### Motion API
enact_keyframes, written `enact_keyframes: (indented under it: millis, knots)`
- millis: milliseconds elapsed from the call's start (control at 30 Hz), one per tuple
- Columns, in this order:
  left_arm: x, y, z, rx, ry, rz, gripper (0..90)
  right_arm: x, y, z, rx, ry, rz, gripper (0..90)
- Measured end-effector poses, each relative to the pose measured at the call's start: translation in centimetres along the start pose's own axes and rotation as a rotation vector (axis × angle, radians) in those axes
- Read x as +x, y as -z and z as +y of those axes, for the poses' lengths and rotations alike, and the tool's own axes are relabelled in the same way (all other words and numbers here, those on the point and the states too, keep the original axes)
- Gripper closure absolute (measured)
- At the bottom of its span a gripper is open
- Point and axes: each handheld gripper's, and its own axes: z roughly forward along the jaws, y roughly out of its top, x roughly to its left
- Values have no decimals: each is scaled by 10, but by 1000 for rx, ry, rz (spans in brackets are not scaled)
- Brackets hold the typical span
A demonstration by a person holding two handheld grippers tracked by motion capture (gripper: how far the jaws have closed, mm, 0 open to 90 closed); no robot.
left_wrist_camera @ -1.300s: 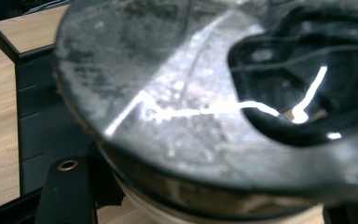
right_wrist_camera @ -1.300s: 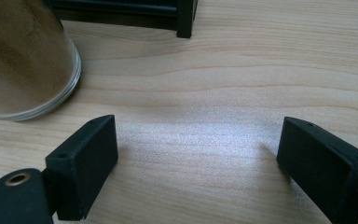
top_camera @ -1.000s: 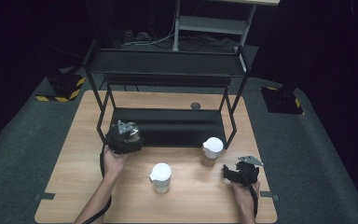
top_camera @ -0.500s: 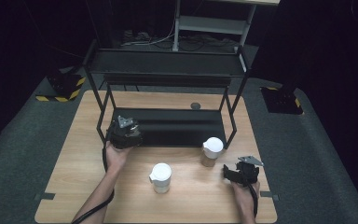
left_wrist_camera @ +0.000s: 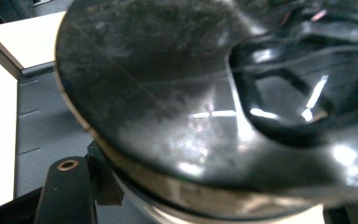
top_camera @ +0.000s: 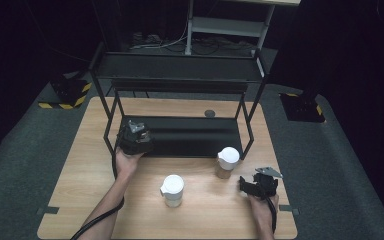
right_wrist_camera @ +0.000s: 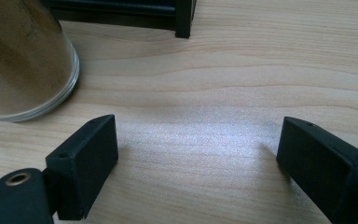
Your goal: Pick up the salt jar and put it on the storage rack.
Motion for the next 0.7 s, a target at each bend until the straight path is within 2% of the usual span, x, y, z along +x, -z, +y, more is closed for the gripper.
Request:
enact_keyframes:
  millis: [233,700]
  knots:
    - [-3,-4,4,8,-25,15,310,0,0,0,0,-2,-2,123]
    - [-5,-15,5,15,-37,21,310,1,0,0,0,-4,-4,123]
